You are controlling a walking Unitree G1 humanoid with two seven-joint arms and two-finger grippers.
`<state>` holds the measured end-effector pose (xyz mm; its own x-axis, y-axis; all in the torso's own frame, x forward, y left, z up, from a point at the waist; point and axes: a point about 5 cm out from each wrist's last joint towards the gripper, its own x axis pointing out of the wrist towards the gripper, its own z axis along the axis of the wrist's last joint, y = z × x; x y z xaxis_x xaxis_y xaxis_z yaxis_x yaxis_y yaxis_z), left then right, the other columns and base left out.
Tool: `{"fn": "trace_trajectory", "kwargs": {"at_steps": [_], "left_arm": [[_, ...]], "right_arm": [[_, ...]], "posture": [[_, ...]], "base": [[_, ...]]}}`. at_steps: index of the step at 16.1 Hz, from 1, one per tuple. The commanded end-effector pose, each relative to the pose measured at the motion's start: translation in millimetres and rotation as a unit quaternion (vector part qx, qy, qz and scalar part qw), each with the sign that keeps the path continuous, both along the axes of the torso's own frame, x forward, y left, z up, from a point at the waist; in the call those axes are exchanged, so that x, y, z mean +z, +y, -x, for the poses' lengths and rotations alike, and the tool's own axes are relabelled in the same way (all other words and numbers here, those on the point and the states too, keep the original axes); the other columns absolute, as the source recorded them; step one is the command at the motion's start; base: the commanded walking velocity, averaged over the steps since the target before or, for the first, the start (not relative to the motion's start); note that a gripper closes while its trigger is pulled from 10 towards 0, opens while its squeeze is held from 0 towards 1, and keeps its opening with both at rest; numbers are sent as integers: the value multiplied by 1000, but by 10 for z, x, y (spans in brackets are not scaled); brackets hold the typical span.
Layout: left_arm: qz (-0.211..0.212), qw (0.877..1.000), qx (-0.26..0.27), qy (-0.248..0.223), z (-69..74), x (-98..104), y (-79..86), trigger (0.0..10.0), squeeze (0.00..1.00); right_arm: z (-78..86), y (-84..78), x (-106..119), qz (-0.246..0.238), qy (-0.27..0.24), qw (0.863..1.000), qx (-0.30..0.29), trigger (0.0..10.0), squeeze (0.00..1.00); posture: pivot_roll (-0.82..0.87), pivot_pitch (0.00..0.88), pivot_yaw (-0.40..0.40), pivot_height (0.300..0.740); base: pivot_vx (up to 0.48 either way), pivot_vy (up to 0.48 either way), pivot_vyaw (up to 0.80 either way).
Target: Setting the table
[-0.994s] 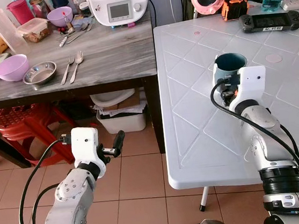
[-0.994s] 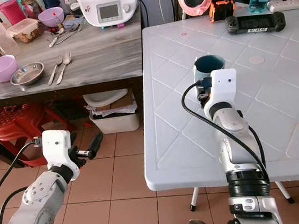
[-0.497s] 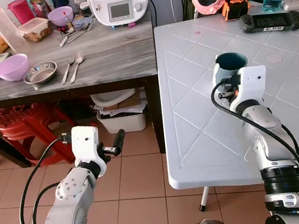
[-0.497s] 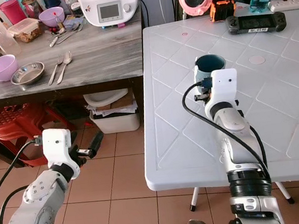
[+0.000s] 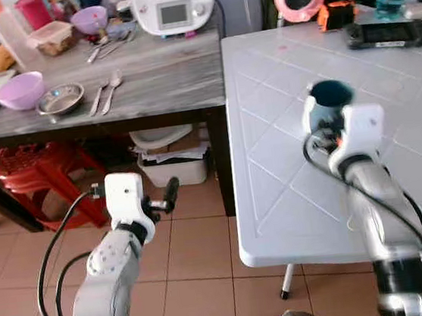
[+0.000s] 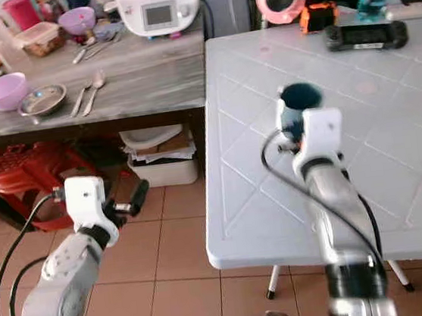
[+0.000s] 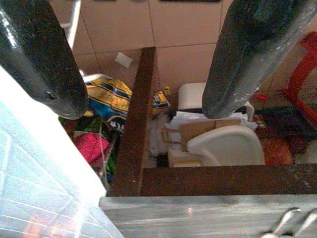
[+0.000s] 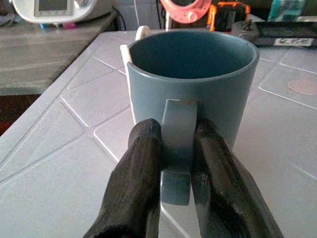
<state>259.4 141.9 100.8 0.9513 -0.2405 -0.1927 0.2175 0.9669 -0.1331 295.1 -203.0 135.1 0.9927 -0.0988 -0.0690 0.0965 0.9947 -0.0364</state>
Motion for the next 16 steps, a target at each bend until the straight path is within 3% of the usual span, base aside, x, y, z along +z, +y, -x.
{"fn": "trace_trajectory", "kwargs": {"at_steps": [1,3,4,5,8,16], "left_arm": [[-11,1000,20,-4,-35,4,100,10000,0],[-13,1000,23,-7,-75,-18,113,10000,0],[-11,1000,26,-12,-89,-14,105,10000,0],[-11,999,37,-19,-111,-5,108,10000,0],[-10,996,70,-46,-201,49,141,10000,0],[-46,991,90,-90,-336,122,135,10000,0]], "right_arm": [[48,49,64,-2,-21,1000,1,0,0],[182,88,104,-4,-57,998,-3,157,0],[232,118,127,7,-69,998,-1,7765,0],[271,155,150,17,-81,997,4,10000,0],[342,260,135,21,-83,996,20,10000,0],[308,201,189,61,-98,993,-6,10000,0]], "posture": [[-43,0,75,731],[-56,0,67,731],[-63,0,63,731],[-68,0,60,731],[-72,0,51,731],[-84,0,53,731]], "base": [[0,266,0],[0,435,0],[0,480,0],[0,480,0],[0,480,0],[0,480,0]]}}
